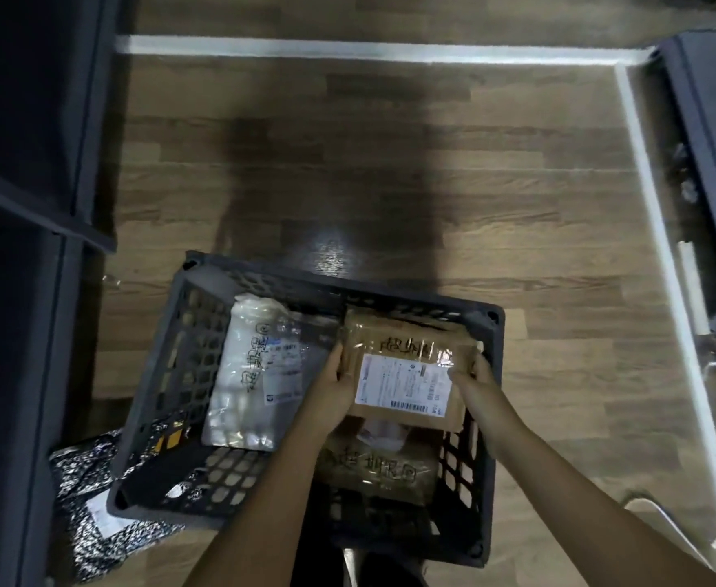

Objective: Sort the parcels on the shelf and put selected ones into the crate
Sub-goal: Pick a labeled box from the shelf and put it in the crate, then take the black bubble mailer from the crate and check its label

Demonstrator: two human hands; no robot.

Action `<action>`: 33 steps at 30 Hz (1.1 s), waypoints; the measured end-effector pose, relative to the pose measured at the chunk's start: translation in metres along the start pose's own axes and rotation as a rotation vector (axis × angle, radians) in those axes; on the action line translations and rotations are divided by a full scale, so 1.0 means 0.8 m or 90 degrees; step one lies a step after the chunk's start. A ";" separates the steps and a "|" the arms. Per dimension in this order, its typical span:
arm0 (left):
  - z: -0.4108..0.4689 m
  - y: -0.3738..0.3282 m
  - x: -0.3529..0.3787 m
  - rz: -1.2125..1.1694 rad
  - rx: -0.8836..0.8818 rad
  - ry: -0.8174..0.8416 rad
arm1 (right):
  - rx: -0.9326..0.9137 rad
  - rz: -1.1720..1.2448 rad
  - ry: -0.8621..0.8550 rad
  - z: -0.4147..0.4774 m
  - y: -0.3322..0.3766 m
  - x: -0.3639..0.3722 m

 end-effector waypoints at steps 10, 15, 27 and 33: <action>0.032 -0.003 -0.007 0.037 -0.014 0.034 | 0.002 -0.204 -0.050 0.055 -0.002 0.009; 0.022 0.008 -0.005 0.126 -0.036 0.038 | 0.012 -0.187 -0.045 0.053 -0.012 0.014; -0.091 0.004 -0.210 -0.004 0.125 -0.370 | -0.216 -0.500 -0.130 -0.062 0.084 0.193; -0.219 0.111 -0.379 -0.172 0.086 -0.785 | -0.357 -0.616 0.100 -0.132 0.077 0.386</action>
Point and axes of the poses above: each hand's wrist, its own z-axis towards the middle knuckle, its own x-axis out of the palm, y = z × x, the point moved 10 cm from there along z, towards the middle knuckle, and after that the axes turned 5 degrees about -z, right-handed, at the moved point
